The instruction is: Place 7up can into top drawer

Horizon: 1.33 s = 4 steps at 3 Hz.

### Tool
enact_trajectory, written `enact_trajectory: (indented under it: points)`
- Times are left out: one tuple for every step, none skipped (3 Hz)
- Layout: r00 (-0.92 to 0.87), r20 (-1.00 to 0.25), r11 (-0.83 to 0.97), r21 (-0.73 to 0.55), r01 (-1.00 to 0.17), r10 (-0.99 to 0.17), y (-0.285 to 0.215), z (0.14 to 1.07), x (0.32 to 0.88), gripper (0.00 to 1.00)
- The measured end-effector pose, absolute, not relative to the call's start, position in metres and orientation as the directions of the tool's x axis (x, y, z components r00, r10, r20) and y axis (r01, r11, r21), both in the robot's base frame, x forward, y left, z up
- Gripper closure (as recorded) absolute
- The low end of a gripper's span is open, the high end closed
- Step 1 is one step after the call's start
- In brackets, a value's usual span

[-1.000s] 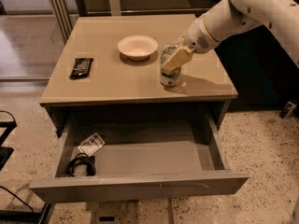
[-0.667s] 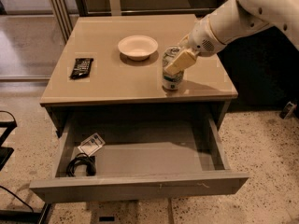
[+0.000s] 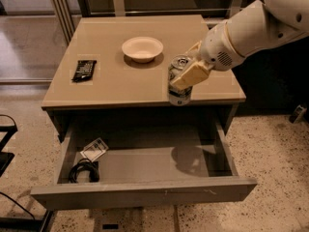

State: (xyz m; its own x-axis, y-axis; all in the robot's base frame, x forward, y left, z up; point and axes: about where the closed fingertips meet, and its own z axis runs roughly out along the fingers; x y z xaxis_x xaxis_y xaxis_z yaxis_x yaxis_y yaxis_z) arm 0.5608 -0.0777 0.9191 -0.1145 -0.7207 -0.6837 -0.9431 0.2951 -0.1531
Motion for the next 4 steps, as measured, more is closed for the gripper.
enact_trajectory:
  points:
    - [-0.135,-0.677,0.297,-0.129,-0.946,-0.724,-0.076,0.902,0.547,1.0]
    - [-0.158,-0.674,0.3,-0.099,-0.949,-0.722,-0.068,0.883,0.507,1.0]
    - [-0.163,-0.681,0.297,-0.085,-0.951,-0.714,-0.058,0.845,0.489,1.0]
    - [-0.118,-0.712,0.293,-0.129,-0.947,-0.692,-0.046,0.789,0.488,1.0]
